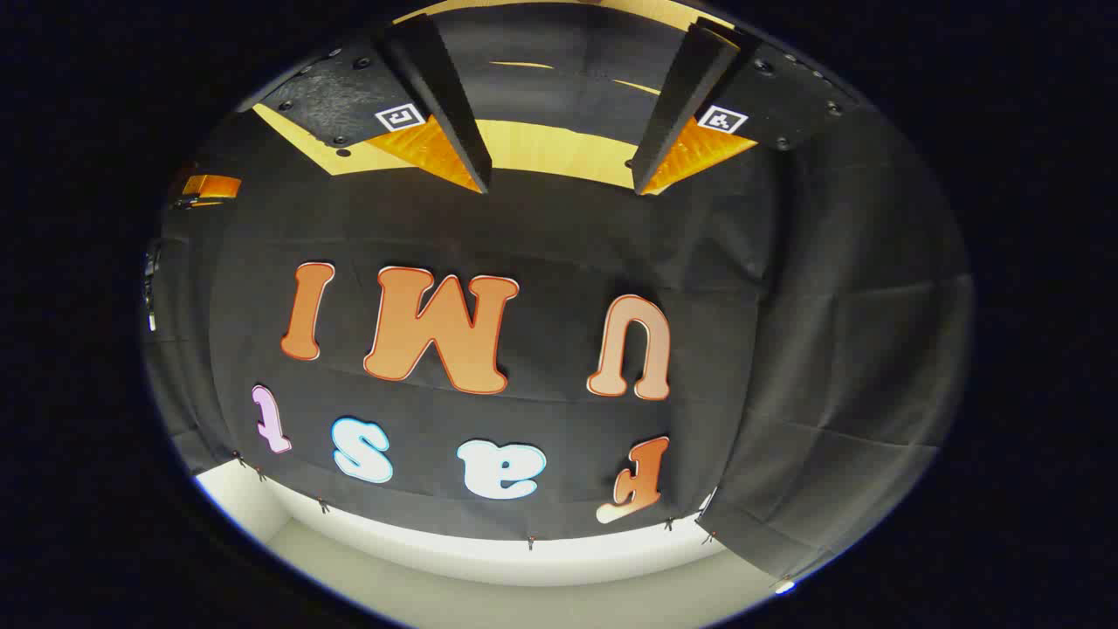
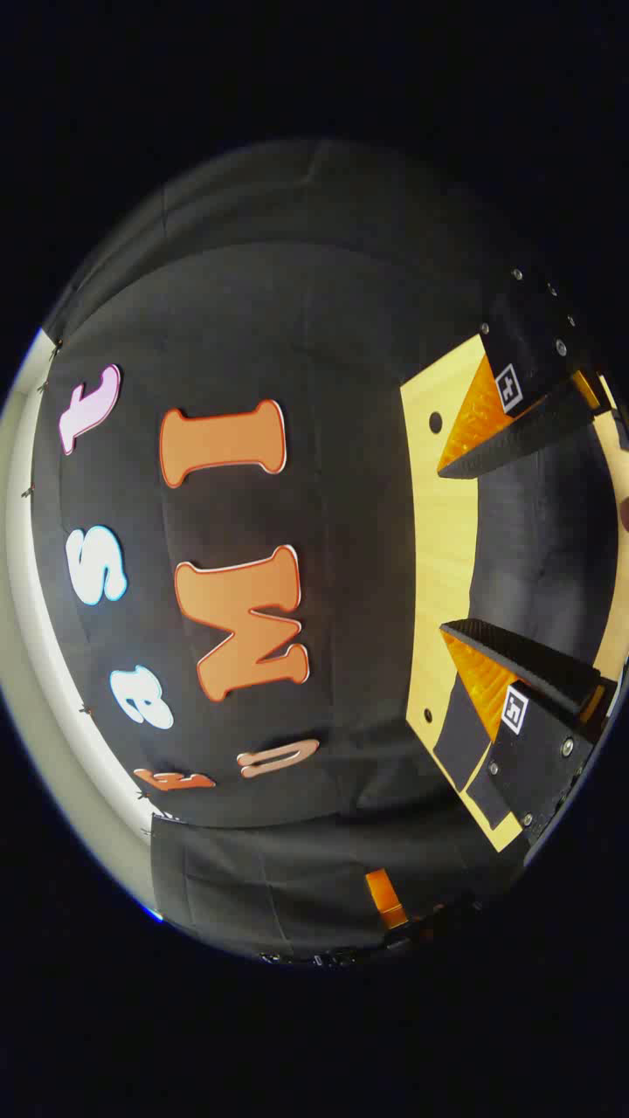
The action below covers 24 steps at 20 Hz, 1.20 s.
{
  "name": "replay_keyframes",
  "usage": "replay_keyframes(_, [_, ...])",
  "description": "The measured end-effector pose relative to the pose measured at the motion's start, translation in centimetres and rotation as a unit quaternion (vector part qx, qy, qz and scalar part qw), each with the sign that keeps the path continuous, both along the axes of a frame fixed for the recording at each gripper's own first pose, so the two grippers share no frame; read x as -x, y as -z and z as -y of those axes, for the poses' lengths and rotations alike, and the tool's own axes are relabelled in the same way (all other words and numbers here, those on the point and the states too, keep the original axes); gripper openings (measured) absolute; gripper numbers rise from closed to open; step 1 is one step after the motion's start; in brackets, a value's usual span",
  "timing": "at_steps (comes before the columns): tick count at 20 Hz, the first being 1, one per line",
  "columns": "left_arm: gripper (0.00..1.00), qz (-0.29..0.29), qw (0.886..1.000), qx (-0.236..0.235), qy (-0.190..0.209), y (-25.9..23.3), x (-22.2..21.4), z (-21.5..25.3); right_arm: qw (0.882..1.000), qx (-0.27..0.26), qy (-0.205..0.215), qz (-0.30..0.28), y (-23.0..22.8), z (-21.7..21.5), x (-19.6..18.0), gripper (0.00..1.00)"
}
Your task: Grasp the waist and the cuffs of the jeans and fold them to make the two legs overlap; first hold the waist and fold one-third of the jeans toward the cuffs, then hold the cuffs and fold the remaining one-third in the same direction to finish folding.
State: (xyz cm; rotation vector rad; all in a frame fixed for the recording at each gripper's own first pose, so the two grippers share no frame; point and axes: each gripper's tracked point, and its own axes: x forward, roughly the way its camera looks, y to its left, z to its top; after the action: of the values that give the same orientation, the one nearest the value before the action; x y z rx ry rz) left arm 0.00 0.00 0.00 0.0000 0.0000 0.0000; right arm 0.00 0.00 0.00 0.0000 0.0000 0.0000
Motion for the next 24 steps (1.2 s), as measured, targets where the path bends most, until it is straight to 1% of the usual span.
replay_keyframes(1, [0.94,0.002,1.0,-0.003,-0.004,0.0,0.0,-0.1,1.0,0.003,0.002,-0.002,0.2,-0.1,-0.1,0.97])
replay_keyframes(2, [0.97,0.002,1.0,-0.014,-0.004,0.0,-0.2,-0.2,1.0,0.007,0.005,0.001,0.3,-0.5,0.0,0.98])
replay_keyframes(4, [0.97,0.003,0.999,-0.046,-0.005,0.5,-0.2,-1.1,1.0,0.016,0.02,0.008,0.2,-1.0,0.3,0.97])
replay_keyframes(5, [0.97,0.005,0.998,-0.057,0.005,0.4,-0.4,-1.4,0.999,0.021,0.033,0.013,0.2,-1.0,0.5,0.97])
replay_keyframes(7, [0.97,0.008,0.998,-0.054,0.026,-0.2,-1.4,-1.3,0.997,0.025,0.066,0.022,0.3,-0.6,1.5,0.97])
replay_keyframes(8, [0.97,0.004,0.998,-0.047,0.029,0.0,-1.8,-1.6,0.996,0.023,0.081,0.028,0.2,-0.6,1.7,0.97])
replay_keyframes(9, [0.97,0.001,0.998,-0.047,0.032,0.3,-2.1,-1.8,0.996,0.019,0.088,0.028,0.1,-0.7,1.8,1.0])
replay_keyframes(10, [0.98,0.003,0.998,-0.047,0.031,0.5,-2.5,-2.0,0.996,0.015,0.089,0.026,0.3,-1.1,2.0,1.0])
replay_keyframes(11, [0.97,0.003,0.998,-0.045,0.036,0.6,-2.7,-2.1,0.996,0.015,0.089,0.026,0.2,-1.5,2.2,0.97])
replay_keyframes(12, [0.97,0.001,0.998,-0.038,0.041,0.9,-2.7,-2.0,0.995,0.017,0.093,0.028,-0.1,-1.6,2.2,1.0])
replay_keyframes(14, [0.97,-0.005,0.999,-0.022,0.046,0.9,-3.1,-2.2,0.994,0.024,0.096,0.037,-0.8,-1.8,2.6,1.0])
replay_keyframes(16, [0.97,-0.002,0.999,-0.016,0.048,0.6,-3.4,-2.7,0.994,0.034,0.101,0.04,-1.1,-1.8,2.4,0.97])
replay_keyframes(17, [0.97,-0.002,0.999,-0.017,0.046,0.5,-3.5,-3.0,0.994,0.036,0.1,0.037,-1.0,-1.9,2.2,1.0])
replay_keyframes(18, [0.97,-0.005,0.999,-0.018,0.042,0.7,-3.8,-3.2,0.994,0.035,0.098,0.033,-0.8,-1.9,2.1,0.97])
replay_keyframes(22, [0.97,-0.031,0.999,-0.007,0.04,2.7,-3.9,-3.6,0.995,0.03,0.098,0.019,0.0,-1.9,1.4,0.97])
replay_keyframes(23, [0.95,-0.041,0.998,-0.005,0.038,3.2,-3.9,-3.9,0.995,0.031,0.096,0.016,0.3,-2.0,1.2,0.98])
replay_keyframes(24, [0.98,-0.048,0.998,-0.005,0.034,3.6,-3.9,-4.4,0.995,0.029,0.093,0.011,0.6,-2.2,0.9,0.97])
